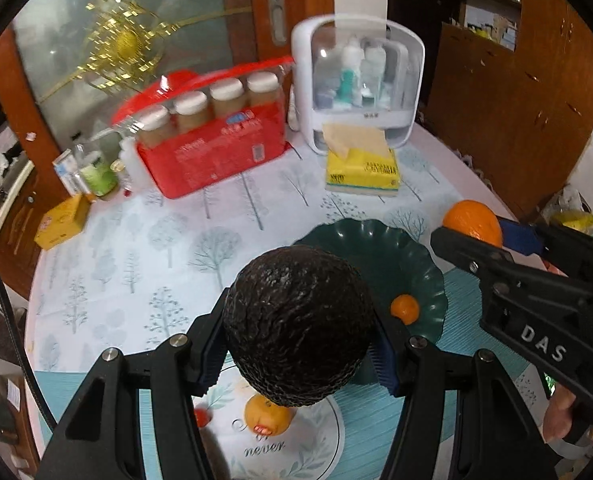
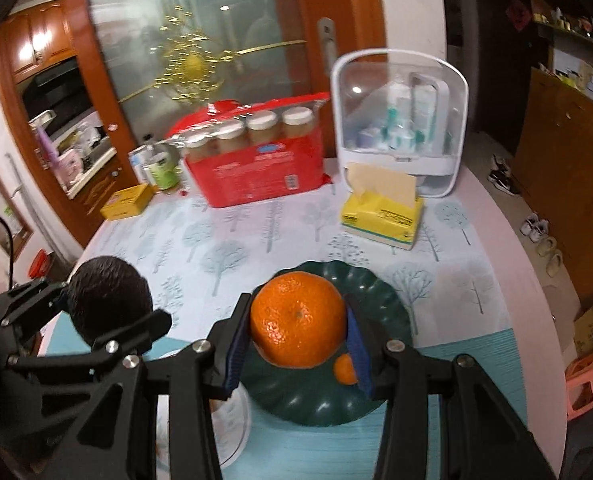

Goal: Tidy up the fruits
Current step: 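Carry avocado and orange to the green plate and release both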

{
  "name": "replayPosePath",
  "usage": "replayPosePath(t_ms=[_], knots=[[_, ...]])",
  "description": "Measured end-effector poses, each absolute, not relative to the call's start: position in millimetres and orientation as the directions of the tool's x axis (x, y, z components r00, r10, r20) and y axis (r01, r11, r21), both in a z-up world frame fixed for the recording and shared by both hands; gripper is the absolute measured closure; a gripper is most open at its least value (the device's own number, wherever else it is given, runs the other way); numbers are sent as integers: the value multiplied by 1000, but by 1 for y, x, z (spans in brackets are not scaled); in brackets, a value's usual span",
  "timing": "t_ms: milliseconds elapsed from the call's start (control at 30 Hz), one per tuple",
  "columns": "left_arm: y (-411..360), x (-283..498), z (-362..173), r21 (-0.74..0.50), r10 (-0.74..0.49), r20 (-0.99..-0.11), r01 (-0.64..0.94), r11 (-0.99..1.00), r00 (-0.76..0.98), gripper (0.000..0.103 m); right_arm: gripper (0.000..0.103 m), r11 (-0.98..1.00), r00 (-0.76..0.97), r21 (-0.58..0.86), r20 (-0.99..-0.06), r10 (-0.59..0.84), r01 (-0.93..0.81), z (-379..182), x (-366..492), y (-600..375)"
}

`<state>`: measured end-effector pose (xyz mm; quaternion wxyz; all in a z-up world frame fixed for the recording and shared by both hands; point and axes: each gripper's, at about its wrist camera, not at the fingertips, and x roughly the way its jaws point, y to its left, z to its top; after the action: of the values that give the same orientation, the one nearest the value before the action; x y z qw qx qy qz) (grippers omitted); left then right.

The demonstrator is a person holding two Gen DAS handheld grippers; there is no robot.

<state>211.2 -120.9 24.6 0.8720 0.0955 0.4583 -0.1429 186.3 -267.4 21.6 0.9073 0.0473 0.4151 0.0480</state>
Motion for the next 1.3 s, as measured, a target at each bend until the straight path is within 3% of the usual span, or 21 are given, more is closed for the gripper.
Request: replayPosePath(t_ms=[500, 1067, 1200, 1300], knots=[[-146, 273, -110, -110, -236, -926, 387, 915, 295, 44, 58, 986, 471, 136, -879, 75, 98, -103, 251, -295], [-168, 264, -149, -121, -239, -945, 443, 888, 223, 42, 57, 988, 380, 127, -921, 86, 85, -152, 268, -288], [-169, 261, -132, -81, -237, -924, 452, 888, 300, 18, 53, 989, 389, 125, -917, 88, 72, -150, 268, -285], [-168, 262, -124, -64, -229, -919, 453, 889, 321, 17, 49, 991, 396, 115, -915, 79, 67, -145, 266, -282]])
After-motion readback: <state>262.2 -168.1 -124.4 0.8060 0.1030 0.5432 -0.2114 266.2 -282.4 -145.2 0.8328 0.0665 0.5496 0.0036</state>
